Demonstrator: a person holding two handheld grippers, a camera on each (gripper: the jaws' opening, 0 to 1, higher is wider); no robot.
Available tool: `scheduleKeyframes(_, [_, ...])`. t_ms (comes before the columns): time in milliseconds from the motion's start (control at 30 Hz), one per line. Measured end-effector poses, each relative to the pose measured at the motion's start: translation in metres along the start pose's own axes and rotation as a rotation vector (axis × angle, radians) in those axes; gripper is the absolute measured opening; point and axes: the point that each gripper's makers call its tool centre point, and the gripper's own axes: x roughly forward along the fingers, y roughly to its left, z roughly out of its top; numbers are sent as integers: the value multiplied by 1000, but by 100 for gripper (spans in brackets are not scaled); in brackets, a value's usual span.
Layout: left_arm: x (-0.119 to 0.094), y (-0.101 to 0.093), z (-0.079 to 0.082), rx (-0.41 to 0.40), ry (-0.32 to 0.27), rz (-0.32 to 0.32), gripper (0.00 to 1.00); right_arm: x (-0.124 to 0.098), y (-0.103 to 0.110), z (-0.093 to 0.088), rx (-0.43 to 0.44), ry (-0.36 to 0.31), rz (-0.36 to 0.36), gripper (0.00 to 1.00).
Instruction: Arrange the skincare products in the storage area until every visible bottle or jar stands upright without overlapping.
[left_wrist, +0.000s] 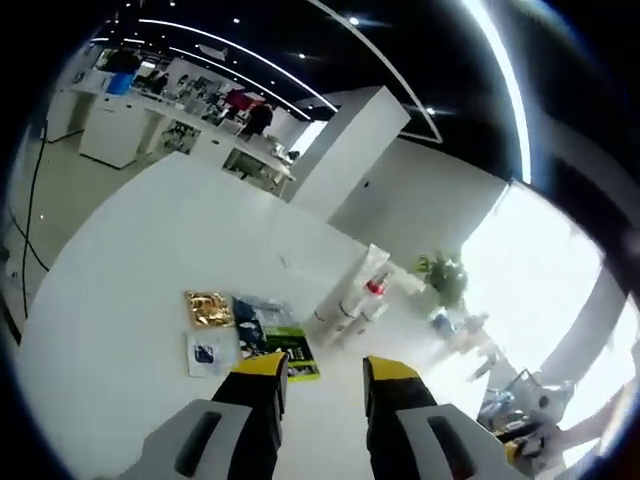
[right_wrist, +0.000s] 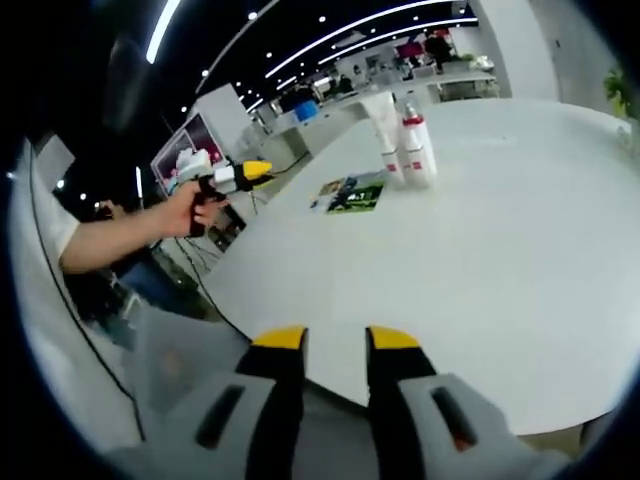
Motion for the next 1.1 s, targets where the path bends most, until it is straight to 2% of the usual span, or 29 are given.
scheduleKeyframes(67, [-6, -10, -5, 22, 11, -20, 34, 0, 1, 2, -11, -12, -3, 24])
scheduleKeyframes(100, [-17, -16, -10, 40, 15, -6, 34, -1, 1, 3, -14, -15, -2, 24])
scheduleKeyframes(333, [-63, -55, -17, 55, -49, -29, 35, -2, 7, 7, -12, -37, 28, 24])
scheduleKeyframes(467, [-80, -65, -26, 99, -59, -24, 41, -2, 7, 8, 16, -35, 44, 24])
scheduleKeyframes(633, [-104, -62, -38, 51, -81, 37, 43, -2, 8, 12, 62, -48, 56, 24])
scheduleKeyframes(733, [-111, -67, -46, 71, -77, 54, 46, -4, 11, 12, 61, -53, 71, 24])
scheduleKeyframes(833, [-114, -73, -58, 86, -82, 83, 54, -6, 15, 13, 61, -63, 93, 24])
scheduleKeyframes(1000, [-111, -86, -80, 112, -44, 112, 57, -11, 25, 16, 37, -91, 127, 24])
scheduleKeyframes(1100, [-107, -90, -88, 119, -54, 118, 60, -14, 31, 22, 2, -126, 163, 25])
